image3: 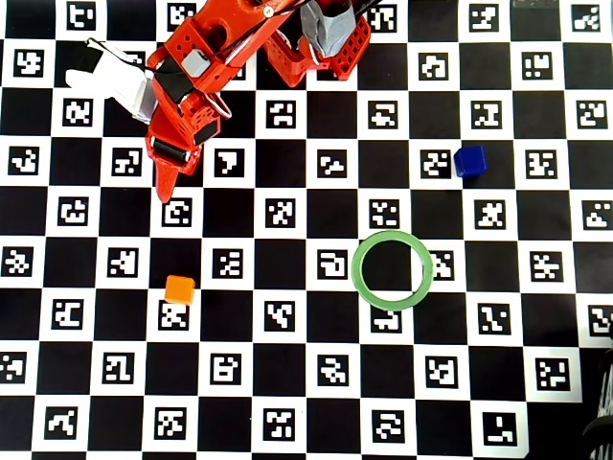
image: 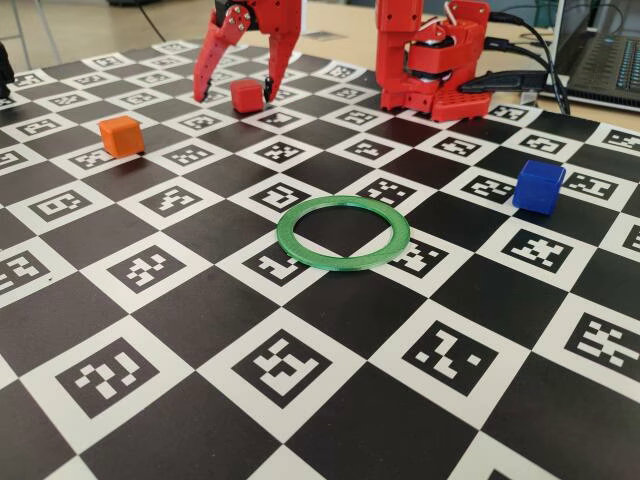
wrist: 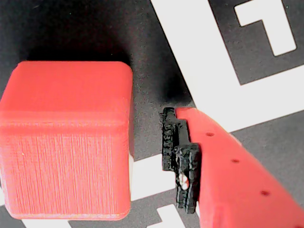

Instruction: Grab the red cube then put it in the green circle then put the blue cube on top and finally the orange cube on top

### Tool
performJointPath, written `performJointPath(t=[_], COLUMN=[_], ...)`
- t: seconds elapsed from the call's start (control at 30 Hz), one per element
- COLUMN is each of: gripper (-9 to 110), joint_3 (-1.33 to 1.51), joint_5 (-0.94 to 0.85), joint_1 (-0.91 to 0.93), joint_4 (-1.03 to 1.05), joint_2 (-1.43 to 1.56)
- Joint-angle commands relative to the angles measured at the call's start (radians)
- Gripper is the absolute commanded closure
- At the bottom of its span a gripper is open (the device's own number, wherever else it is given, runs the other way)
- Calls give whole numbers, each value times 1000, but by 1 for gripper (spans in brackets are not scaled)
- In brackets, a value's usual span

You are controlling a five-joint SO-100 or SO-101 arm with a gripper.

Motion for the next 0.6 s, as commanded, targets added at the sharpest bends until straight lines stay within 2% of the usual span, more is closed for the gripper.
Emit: performJointPath(t=[0.0, 0.3, 0.57], gripper=[67, 84, 91], joint_3=[-38, -41, -44], joint_5=[14, 29, 28], joint_1=[-18, -31, -25], joint_4=[-8, -26, -49], joint_2=[9, 9, 9])
